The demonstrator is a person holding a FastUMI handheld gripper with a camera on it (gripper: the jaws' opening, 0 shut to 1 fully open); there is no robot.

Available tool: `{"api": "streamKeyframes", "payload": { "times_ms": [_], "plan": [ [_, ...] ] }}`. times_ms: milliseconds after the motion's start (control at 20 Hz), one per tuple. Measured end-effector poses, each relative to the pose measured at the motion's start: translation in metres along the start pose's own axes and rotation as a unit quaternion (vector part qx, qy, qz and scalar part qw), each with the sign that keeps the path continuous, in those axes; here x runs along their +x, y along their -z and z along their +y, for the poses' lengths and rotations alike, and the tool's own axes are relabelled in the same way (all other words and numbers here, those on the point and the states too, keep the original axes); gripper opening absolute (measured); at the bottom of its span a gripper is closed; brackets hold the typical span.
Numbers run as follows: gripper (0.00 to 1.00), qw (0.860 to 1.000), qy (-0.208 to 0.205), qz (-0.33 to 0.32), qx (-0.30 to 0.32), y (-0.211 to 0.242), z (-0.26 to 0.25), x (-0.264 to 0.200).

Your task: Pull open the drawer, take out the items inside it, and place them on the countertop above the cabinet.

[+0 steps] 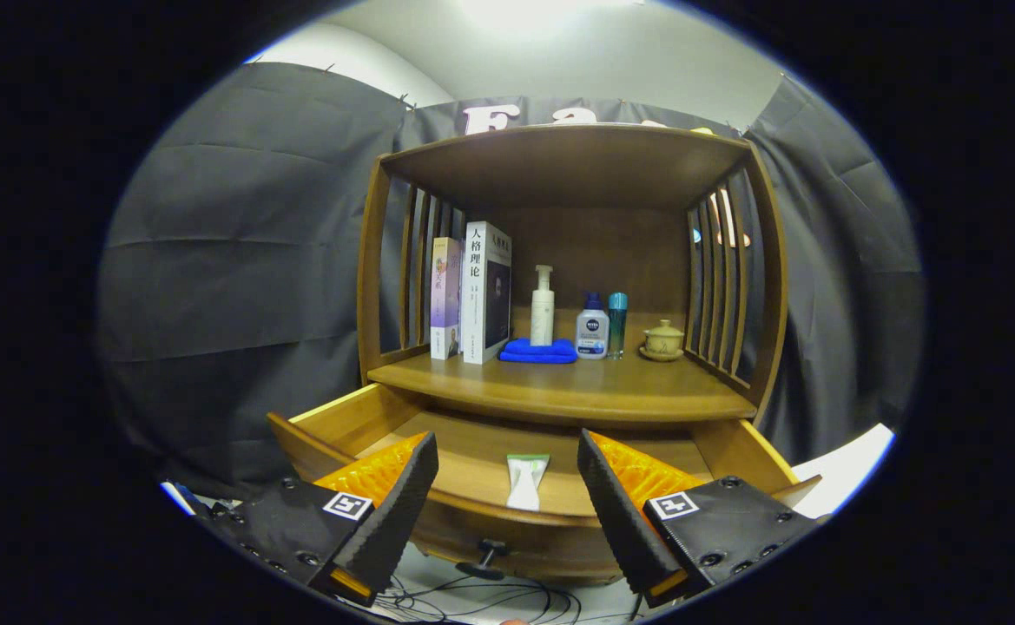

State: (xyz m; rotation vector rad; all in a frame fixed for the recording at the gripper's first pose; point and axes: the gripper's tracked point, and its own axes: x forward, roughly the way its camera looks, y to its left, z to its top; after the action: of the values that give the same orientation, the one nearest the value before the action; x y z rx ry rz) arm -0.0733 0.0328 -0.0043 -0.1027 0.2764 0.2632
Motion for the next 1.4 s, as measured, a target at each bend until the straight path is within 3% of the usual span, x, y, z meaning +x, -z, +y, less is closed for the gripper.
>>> {"api": "streamKeyframes", "payload": {
  "times_ms": [200,400,650,1050,1400],
  "plan": [
    [1.0,1.0,-0.007,0.026,-0.006,-0.013,-0.008,0.033],
    [1.0,0.994,-0.036,0.103,0.022,-0.001,-0.006,0.068],
    [1.0,0.982,-0.043,0.18,0.035,0.023,-0.014,0.102],
    [0.98,0.945,-0.07,0.316,0.056,0.075,-0.007,0.126],
    [0.98,0.915,-0.075,0.393,0.062,0.107,-0.005,0.131]
  ]
}}
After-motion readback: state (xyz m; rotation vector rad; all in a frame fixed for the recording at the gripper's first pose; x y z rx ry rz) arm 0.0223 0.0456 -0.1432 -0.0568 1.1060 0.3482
